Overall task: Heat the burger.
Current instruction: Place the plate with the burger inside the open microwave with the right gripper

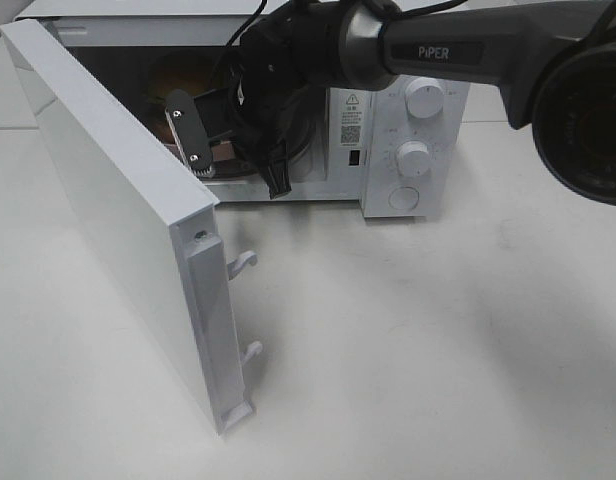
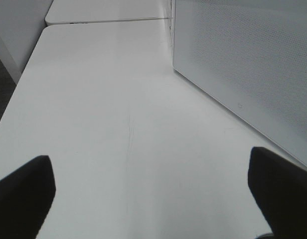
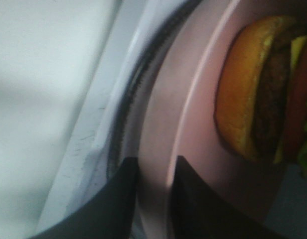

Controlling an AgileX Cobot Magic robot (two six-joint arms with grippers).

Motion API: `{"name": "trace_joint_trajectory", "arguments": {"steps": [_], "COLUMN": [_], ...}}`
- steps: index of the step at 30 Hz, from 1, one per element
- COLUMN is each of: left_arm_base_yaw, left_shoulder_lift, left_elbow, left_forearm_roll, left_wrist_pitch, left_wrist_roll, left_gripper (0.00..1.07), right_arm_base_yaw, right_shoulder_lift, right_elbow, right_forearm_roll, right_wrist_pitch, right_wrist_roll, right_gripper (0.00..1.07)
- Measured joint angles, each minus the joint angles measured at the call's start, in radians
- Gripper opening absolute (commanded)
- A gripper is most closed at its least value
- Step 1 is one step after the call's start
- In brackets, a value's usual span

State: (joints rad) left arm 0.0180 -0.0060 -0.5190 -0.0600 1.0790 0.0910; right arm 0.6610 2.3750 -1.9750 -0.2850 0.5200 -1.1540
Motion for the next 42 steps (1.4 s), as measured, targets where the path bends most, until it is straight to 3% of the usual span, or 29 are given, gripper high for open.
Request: {"name": "trace_joint_trajectory", "arguments": {"steps": [4, 16, 24, 30, 37, 42], "left_arm_base_yaw": [0.0, 0.0, 0.0, 0.0, 0.0, 0.0], "left_shoulder_lift": [0.0, 0.0, 0.0, 0.0, 0.0, 0.0], "left_elbow": [0.0, 0.0, 0.0, 0.0, 0.0, 0.0], "left_forearm_roll": [0.0, 0.0, 0.0, 0.0, 0.0, 0.0], "left_wrist_pitch": [0.0, 0.0, 0.0, 0.0, 0.0, 0.0], "left_wrist_roll": [0.0, 0.0, 0.0, 0.0, 0.0, 0.0], "left_gripper": [0.98, 0.98, 0.98, 0.98, 0.98, 0.98], "right_arm_base_yaw": [-0.001, 0.001, 0.002, 0.002, 0.002, 0.002], "right_shoulder_lift": [-0.001, -0.013, -0.12, -0.195, -0.347, -0.41], "right_elbow": [-0.004, 0.014, 0.199, 0.316, 0.523, 0.594], "right_forearm_roll": [-0.003, 0.055, 0.063, 0.064, 0.061, 0.056], "right_wrist_pitch": [-0.007, 0.002, -0.076, -0.111, -0.173, -0.182], "right_wrist_roll": [0.031, 0.037, 0.038, 0.038, 0.038, 0.04], "right_gripper": [0.5, 0.55, 0.76, 0.76, 0.76, 0.76]}}
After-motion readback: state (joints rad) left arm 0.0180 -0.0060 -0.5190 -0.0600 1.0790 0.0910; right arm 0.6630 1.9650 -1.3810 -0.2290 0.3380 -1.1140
